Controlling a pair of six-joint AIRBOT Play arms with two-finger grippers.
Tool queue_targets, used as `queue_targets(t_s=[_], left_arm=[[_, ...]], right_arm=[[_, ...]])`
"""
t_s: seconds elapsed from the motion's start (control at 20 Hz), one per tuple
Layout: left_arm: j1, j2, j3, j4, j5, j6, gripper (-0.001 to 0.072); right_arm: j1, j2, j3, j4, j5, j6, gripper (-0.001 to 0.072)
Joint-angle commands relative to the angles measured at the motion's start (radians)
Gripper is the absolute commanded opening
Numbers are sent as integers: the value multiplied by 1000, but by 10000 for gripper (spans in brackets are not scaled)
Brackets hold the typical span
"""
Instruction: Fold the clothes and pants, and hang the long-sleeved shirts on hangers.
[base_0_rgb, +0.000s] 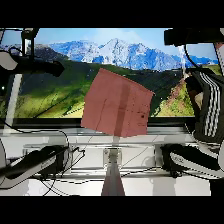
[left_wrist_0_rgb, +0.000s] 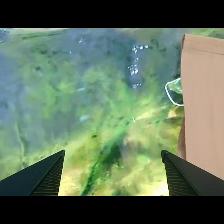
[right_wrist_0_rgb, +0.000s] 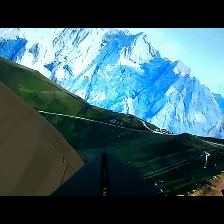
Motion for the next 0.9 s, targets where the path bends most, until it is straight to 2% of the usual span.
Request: queue_targets(t_s=[0.0,0.1,0.25,0.35,0.5,0.55,0.65,0.7,0.75,0.8,0.85], left_arm=[[0,-5,1,0,16,0,698],[0,-12,1,0,23,0,698],[-1,-31,1,-18,23,0,698],[-1,-41,1,-68,22,-1,698],[-2,-54,1,-113,27,0,698],[-3,-63,1,-113,28,0,698],[-4,-92,1,-113,27,-4,698],[-4,-110,1,-113,26,-4,698],[-4,-127,1,-113,26,-4,698],[-4,-148,1,-113,27,-4,698],[-4,-169,1,-113,27,-4,698]], right_arm=[[-9,-4,0,-77,-24,-88,19],[-68,-16,-3,-139,-2,-174,20],[-257,-25,-105,-99,82,-175,18],[-403,-25,-252,76,101,-179,18],[-557,-25,-533,437,87,-280,19],[-577,-25,-628,517,44,-283,62],[-577,-25,-816,628,-99,-282,553],[-565,-26,-899,677,-187,-278,623],[-550,-29,-962,716,-259,-278,621],[-531,-38,-1010,757,-318,-279,589],[-509,-50,-1038,783,-354,-279,526]])
